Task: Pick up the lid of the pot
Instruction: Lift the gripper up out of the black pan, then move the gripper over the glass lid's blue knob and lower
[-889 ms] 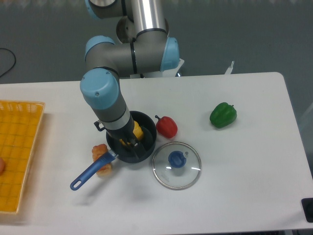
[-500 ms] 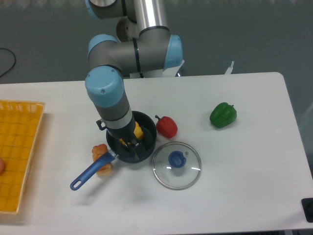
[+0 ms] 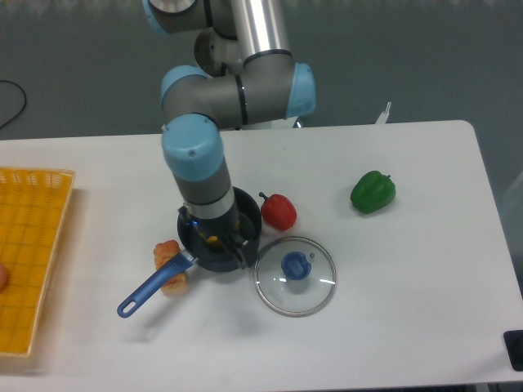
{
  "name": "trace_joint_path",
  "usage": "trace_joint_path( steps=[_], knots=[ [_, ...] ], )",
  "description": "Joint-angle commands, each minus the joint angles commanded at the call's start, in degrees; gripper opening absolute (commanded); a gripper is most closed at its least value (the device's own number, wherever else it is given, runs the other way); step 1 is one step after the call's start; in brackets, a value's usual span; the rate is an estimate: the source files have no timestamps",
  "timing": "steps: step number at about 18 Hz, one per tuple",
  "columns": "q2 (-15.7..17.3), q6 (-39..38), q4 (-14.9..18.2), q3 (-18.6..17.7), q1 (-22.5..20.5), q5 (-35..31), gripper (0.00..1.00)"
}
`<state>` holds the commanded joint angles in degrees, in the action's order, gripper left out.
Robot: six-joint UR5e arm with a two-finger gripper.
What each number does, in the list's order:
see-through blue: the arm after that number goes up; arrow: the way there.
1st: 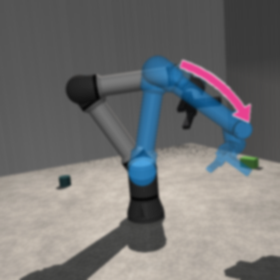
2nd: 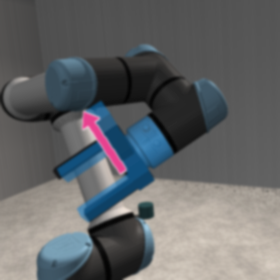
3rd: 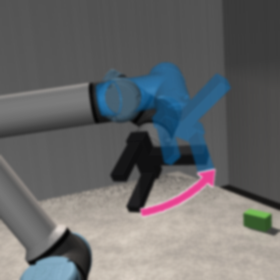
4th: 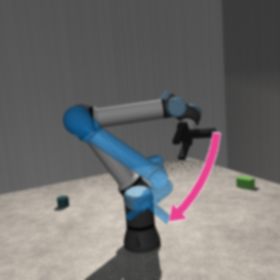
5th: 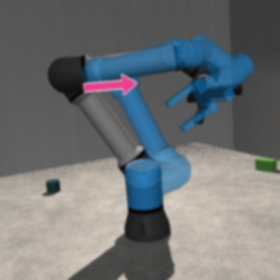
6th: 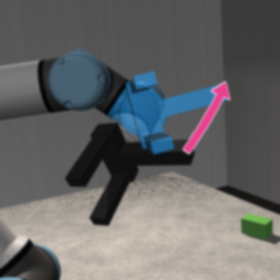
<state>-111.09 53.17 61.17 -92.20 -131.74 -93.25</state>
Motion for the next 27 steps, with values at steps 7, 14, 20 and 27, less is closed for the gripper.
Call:
trace_joint_path(
  steps=[7,14,20,27],
  knots=[
    [-4.5,1.6,-0.5,0.8,-6.3,0.0,1.0],
    [-7.3,17.8,-1.2,1.5,-7.3,-5.8,1.0],
    [-8.9,20.0,-2.2,1.8,-7.5,-5.8,1.0],
    [-10.0,18.6,-2.2,1.5,-7.2,-5.5,1.0]
  ],
)
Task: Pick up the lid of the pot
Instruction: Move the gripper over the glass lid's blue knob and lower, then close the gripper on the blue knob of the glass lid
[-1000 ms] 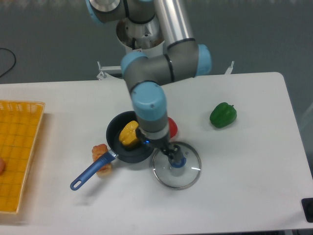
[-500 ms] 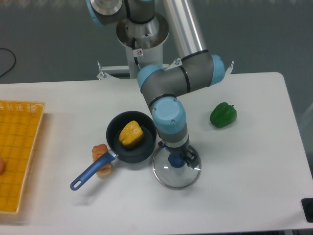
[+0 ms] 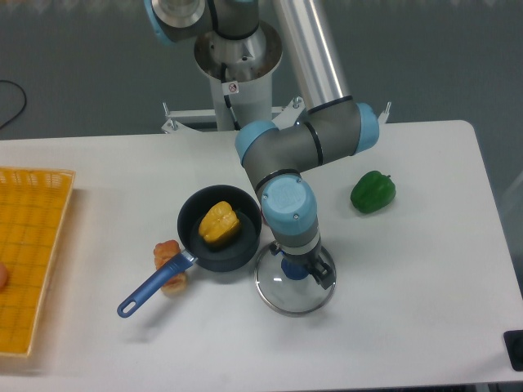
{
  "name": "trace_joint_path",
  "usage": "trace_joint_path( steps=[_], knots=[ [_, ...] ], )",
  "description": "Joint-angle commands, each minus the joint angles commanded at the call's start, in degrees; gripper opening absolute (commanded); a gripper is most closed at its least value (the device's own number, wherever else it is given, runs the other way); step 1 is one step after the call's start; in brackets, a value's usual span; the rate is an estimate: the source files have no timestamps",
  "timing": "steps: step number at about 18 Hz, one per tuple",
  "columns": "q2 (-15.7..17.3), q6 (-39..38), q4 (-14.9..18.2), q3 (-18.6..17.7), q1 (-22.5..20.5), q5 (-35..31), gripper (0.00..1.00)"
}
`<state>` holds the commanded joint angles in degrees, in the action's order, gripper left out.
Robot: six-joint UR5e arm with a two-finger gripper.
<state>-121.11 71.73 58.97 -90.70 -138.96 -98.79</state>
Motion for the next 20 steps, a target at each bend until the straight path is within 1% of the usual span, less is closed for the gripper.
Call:
trace_joint_path(
  steps=[5,8,10,15,16,17,18,20],
  knots=[
    [-0.4,-1.4,-0.1,0.0,0.2,0.3,1.0],
    [-0.6,-1.6,-0.1,-0.2,0.2,1.8,1.0],
    [-0.6,-1.6,-0.2,-0.6,0.3,1.8,1.0],
    [-0.4,-0.9,-0.2,-0.4,0.2,1.8,0.99],
    [-0.4,-0.9,-0.1,-0.4,0.2,1.8,0.91],
    [-0.4,-0.9,-0.1,-0.4,0.2,1.8,0.87],
    [-0.4,-0.9,0.0,-0.4,0.2,1.8,0.85],
    [-0.6,-0.9,0.0,-0.4,0.2,1.7,0.74]
  ],
)
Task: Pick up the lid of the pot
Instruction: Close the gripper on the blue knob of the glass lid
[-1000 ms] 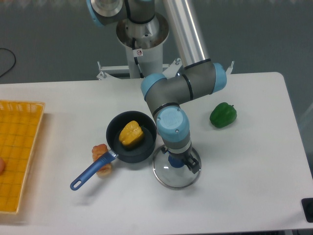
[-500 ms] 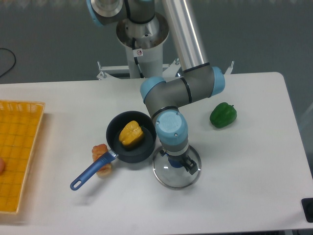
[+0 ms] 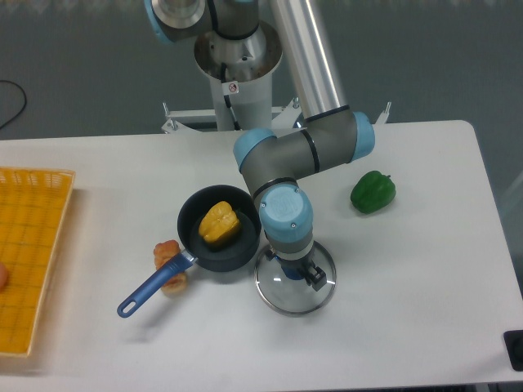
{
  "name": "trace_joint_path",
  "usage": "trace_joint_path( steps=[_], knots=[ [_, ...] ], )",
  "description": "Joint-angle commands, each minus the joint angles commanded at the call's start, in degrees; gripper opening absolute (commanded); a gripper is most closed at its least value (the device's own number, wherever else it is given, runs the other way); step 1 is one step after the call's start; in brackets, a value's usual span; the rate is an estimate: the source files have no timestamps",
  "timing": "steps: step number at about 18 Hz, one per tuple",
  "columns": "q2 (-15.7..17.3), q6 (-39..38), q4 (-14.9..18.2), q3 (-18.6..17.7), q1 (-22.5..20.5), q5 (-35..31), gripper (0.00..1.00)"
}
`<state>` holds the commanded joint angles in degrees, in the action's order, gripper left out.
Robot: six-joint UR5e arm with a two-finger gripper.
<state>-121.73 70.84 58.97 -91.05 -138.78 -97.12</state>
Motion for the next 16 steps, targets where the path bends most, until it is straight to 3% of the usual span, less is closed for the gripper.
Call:
trace_joint_path(
  steps=[3,11,14,16],
  knots=[
    [0.1,0.0,0.0,0.0,0.0,0.0,0.67],
    [0.4,0.0,0.6,1.5,-0.1,1.1,0.63],
    [1.2,0.1,3.8,3.2,0.0,1.5,0.61],
    [1.9,0.1,7.6,4.7,0.1,2.1,0.61]
  ],
)
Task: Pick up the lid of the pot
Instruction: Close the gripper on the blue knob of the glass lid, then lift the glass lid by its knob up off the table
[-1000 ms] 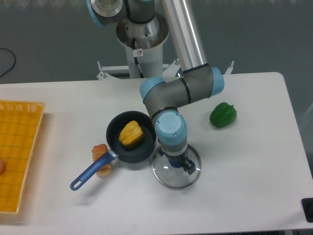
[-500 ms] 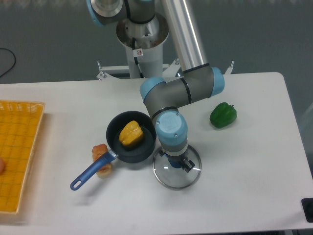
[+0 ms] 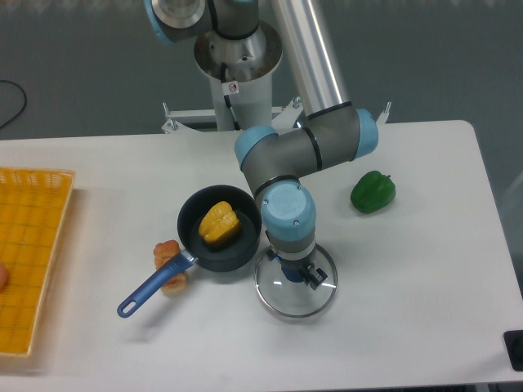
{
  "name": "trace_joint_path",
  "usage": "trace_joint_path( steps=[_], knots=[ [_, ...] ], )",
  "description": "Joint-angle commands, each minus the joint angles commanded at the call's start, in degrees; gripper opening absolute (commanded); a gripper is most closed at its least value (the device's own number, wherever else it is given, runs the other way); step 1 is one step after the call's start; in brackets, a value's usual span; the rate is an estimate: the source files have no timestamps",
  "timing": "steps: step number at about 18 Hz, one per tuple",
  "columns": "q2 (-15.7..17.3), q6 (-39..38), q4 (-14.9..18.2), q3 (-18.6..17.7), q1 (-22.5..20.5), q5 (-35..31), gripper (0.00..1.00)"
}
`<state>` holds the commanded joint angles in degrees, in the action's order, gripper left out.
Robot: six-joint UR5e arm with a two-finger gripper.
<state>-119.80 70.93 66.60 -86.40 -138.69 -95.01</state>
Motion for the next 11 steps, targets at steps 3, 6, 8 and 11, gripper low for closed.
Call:
trace_joint_path(
  steps=[3,6,8,11],
  knots=[
    [1.4,0.1,4.3,1.1,0.4,1.0,0.61],
    [2.6,1.2,6.1,1.1,0.5,1.1,0.61],
    [4.2,1.3,7.1,1.1,1.0,2.6,0.61],
    [5.1,1.3,8.3,1.1,1.1,4.0,0.58]
  ],
)
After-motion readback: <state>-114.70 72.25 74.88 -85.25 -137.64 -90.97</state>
